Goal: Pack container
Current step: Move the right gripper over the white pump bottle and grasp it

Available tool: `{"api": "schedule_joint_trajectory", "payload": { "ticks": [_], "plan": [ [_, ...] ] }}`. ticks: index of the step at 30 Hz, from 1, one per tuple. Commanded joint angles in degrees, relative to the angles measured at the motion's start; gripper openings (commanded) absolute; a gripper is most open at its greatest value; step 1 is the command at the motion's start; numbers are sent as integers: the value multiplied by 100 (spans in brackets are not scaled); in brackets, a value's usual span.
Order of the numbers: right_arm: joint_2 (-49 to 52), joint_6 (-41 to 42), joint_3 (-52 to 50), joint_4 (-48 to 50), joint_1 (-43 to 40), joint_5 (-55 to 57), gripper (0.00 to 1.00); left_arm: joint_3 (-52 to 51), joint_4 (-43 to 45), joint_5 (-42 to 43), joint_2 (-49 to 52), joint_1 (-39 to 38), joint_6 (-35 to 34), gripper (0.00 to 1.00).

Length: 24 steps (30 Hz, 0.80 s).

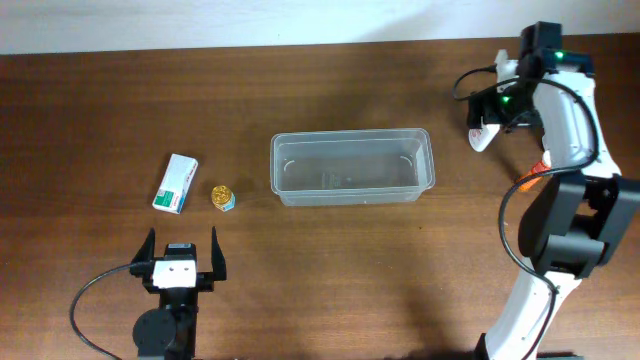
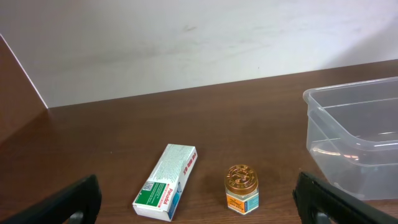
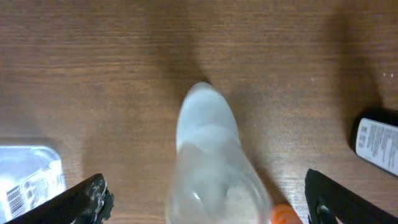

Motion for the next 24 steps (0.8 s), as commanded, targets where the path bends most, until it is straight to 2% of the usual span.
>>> {"api": "schedule_joint_trajectory", "payload": {
  "ticks": [1, 24],
  "plan": [
    [101, -66, 96, 59, 98, 317, 92, -20, -9, 63, -48, 35, 94, 99],
    [466, -365, 94, 529, 26, 295, 87, -20, -9, 63, -48, 35, 94, 99]
  ]
}}
